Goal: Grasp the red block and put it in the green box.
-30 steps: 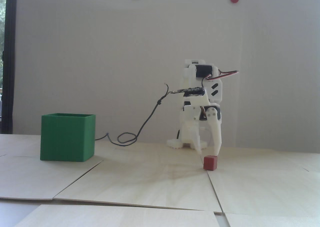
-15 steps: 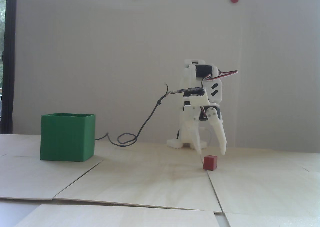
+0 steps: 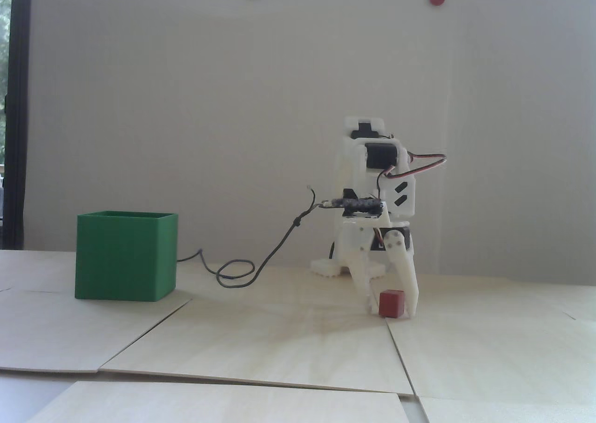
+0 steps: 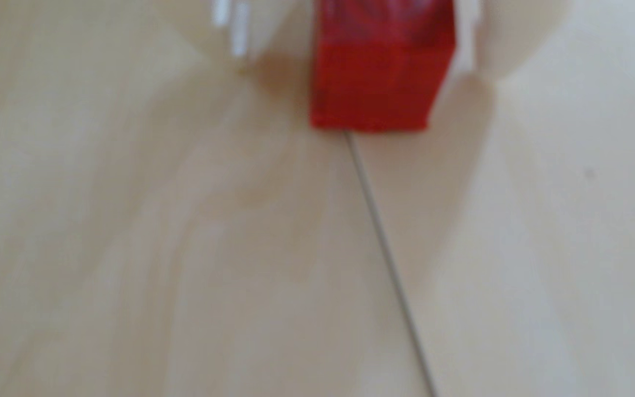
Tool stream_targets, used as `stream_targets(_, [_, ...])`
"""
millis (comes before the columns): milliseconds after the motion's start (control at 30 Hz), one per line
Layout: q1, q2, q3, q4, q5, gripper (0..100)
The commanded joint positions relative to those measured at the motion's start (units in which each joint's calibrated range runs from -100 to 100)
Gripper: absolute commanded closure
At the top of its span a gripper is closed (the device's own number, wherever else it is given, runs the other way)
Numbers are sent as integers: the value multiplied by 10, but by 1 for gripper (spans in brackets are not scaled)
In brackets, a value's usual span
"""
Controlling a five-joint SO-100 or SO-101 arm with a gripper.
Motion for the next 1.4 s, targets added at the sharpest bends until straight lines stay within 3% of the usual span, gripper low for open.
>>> stream_targets(0, [-14, 2, -27, -23, 4, 99])
stream_targets(267, [12, -34, -28, -54, 1, 98])
stream_targets(533, [81, -238, -27, -46, 1, 98])
stream_targets(700, [191, -380, -21, -46, 4, 98])
stream_targets(800, [305, -430, -12, -46, 5, 98])
stream_targets(1067, [455, -432, 45, -89, 20, 98])
stream_targets(1367, [517, -366, 91, -223, 20, 98])
